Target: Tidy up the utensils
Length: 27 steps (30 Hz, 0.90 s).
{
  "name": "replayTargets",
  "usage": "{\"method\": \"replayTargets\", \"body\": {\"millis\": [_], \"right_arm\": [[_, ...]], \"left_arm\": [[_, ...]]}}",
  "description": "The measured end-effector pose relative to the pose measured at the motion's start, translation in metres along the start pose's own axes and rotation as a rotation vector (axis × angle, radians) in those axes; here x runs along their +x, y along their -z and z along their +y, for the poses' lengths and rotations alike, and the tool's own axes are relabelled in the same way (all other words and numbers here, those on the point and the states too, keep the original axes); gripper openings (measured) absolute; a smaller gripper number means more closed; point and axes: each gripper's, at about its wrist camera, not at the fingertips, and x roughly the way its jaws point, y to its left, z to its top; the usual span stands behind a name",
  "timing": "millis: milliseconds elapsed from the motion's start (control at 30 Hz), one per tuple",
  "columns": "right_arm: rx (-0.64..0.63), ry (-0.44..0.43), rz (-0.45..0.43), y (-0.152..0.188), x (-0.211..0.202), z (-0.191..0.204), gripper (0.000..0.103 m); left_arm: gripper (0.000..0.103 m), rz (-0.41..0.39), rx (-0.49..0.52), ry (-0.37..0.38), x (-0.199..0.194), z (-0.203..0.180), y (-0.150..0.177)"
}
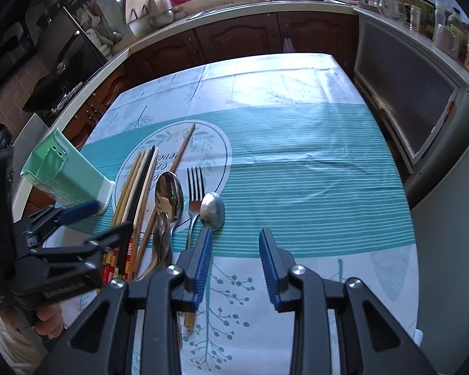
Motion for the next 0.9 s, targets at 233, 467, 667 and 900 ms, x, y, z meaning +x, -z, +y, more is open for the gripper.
{"method": "replayTargets", "body": {"millis": [233,467,667,900], "right_arm": [[0.005,-0.064,0.078,-0.009,0.026,0.003,0.031],[0.005,-0.087,0.175,-0.024,0.062,0.01,0.031],[-0.03,-0.022,0.218,-0.034,0.084,0.024,0.032],[-0.085,0.06,0.226,-0.037,0.091,0.035,0.018]], "left_arm": [[0.054,0.032,0.041,0.012,0.019,-0.008,-0.002],[0.05,0.058,0.029,0.045,0.016,0.002,0.002],[0.05,0.068,0.042,0.074,0.016,0.005,0.004],[0.05,0.054,0.083,0.081,0.01,-0.002,0.001]]}}
